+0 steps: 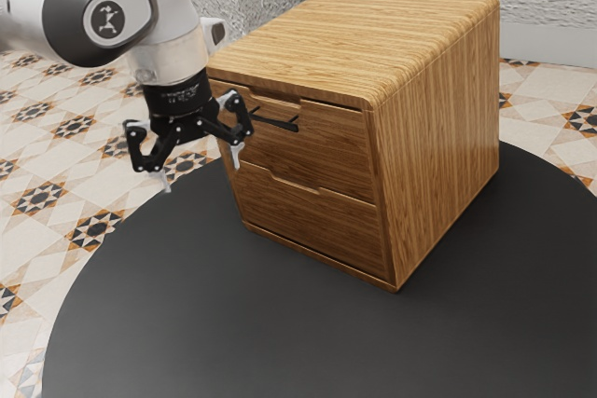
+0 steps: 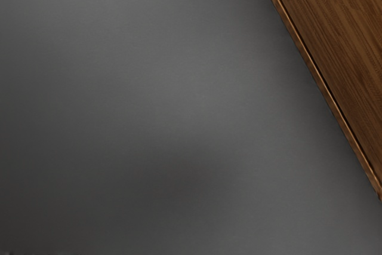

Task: Pull the drawer handle with one arm to open the drawer

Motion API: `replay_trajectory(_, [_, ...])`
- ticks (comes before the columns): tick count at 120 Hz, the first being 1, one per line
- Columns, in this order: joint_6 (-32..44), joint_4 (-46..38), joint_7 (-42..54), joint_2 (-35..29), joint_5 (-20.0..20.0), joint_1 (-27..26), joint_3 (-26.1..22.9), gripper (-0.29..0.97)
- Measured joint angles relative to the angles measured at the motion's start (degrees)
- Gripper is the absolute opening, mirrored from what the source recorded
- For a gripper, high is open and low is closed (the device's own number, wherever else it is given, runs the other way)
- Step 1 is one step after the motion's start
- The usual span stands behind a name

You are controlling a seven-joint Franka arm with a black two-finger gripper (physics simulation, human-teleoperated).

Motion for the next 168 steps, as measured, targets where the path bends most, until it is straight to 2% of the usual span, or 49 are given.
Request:
replay_trajectory(20, [1.7,0.3,-7.0,-0.2,-0.1,0.3,0.0,0.68])
replay_trajectory(34, [1.4,5.7,-11.1,-1.2,-0.1,0.6,-0.1,0.68])
replay_trajectory(48, [0.4,10.6,-14.5,-1.3,2.2,0.5,-0.9,0.68])
replay_trajectory(81, [-0.1,11.3,-20.2,0.3,4.3,-0.1,-1.7,0.68])
replay_trajectory(102, [8.5,10.6,-22.6,1.9,2.0,0.9,-1.9,0.68])
replay_trajectory(126, [16.6,12.4,-24.5,0.8,-0.6,0.2,-1.5,0.68])
replay_trajectory(139, [21.2,11.2,-25.3,0.5,-2.1,-1.2,-1.5,0.63])
replay_trajectory(168, [26.3,6.4,-25.1,0.6,-4.9,-2.8,-1.4,0.64])
